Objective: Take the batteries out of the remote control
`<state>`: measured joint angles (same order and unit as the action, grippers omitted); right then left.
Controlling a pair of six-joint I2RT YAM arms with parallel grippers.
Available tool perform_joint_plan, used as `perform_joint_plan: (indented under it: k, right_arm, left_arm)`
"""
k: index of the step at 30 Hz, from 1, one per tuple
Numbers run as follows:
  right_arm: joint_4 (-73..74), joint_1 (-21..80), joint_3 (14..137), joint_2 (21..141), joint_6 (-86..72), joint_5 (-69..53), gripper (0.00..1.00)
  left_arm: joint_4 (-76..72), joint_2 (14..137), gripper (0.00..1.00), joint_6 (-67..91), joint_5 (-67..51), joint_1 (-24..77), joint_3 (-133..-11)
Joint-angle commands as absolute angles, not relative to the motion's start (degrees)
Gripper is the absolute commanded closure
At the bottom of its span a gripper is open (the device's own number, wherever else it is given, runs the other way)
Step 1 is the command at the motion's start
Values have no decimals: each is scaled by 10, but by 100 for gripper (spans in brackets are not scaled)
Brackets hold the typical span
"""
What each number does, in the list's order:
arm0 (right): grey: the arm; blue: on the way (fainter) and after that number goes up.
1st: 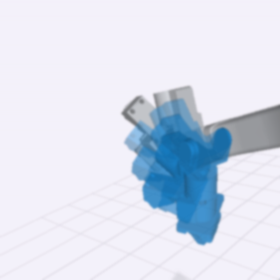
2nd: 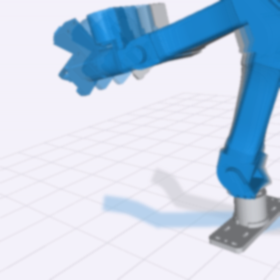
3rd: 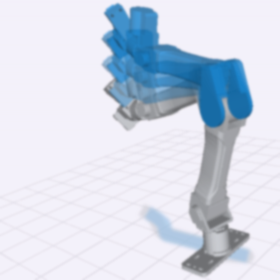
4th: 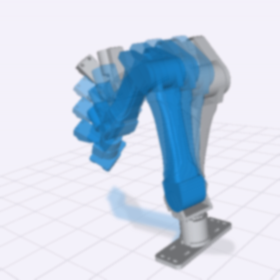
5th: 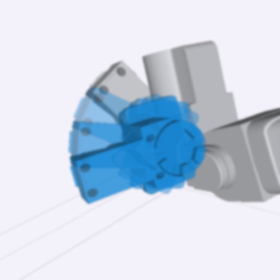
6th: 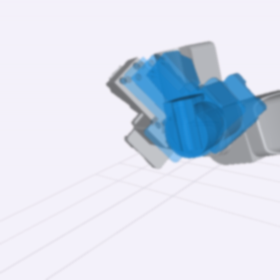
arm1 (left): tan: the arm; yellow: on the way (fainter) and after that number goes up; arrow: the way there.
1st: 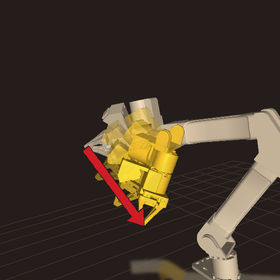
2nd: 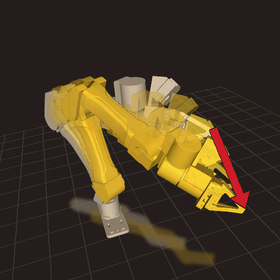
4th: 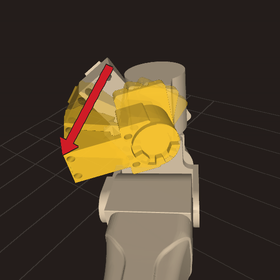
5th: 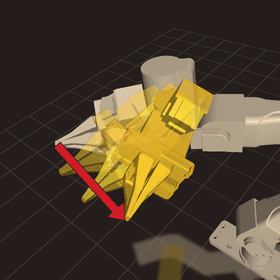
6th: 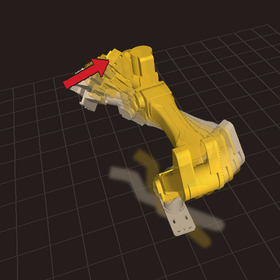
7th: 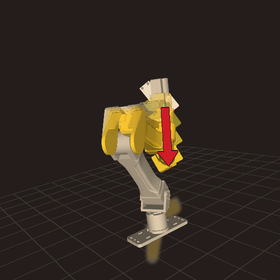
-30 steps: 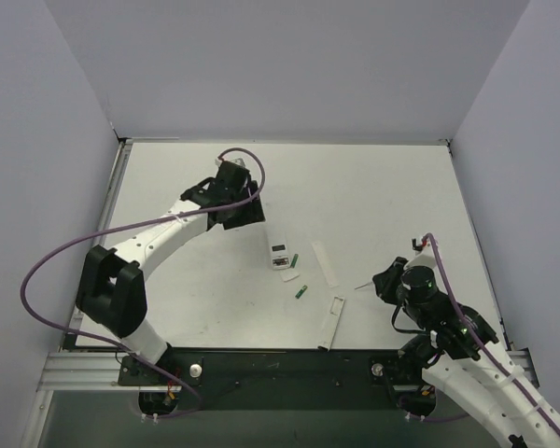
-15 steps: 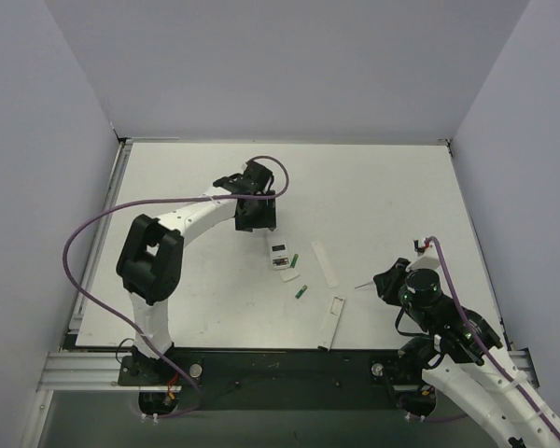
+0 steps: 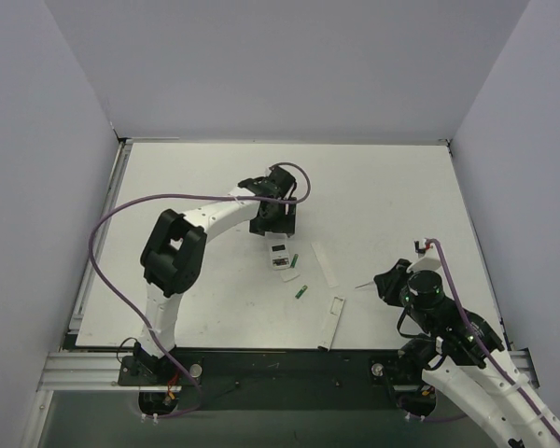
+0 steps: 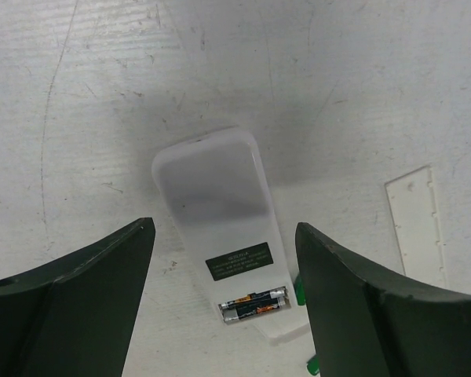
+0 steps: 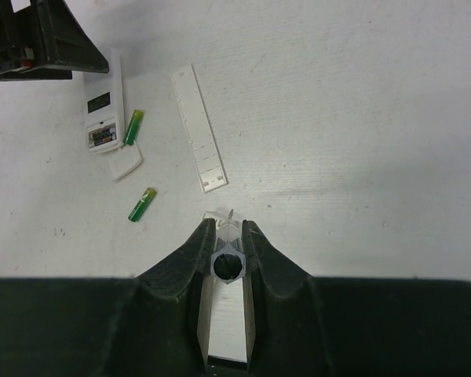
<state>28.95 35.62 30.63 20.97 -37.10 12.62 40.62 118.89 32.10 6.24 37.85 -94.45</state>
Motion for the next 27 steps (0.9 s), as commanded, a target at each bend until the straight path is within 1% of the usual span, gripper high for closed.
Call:
perform_joint_plan:
  k: [1,9,12,15,16,19,20,23,24,27]
  right_arm:
    - [283,357,304,203,-356,131,100]
    - [282,357,305,192,-360,127,100]
    - [282,358,308,192,-358,127,100]
    - [282,358,307,192,-358,126,100]
    - [282,358,307,192,-358,126,100]
    - [282,358,307,193,-359,126,100]
    - [280,358,307,195,-358,126,100]
    - [276,359,305,202,-357,118,100]
    - [275,359,306,204,-356,115,100]
    - [279,360,301,198,-359,105,100]
  left_arm:
    - [442,1214,17,307,90,388,-974]
    - [475,1255,16,307,121,401,-1009]
    - [497,1263,18,321,146,399,-1016]
    - [504,1254,26,330,161,395,-1006]
    - [503,1250,30,333,159,392,-999]
    - [485,1217,37,347,149,382,-948]
    - [481,1206,41,352,150,381,-914]
    - [466,1152,43,387,151,368,-859]
    - [448,1118,43,409,125,357,-815]
    - [410,1051,43,452,91,342,-740]
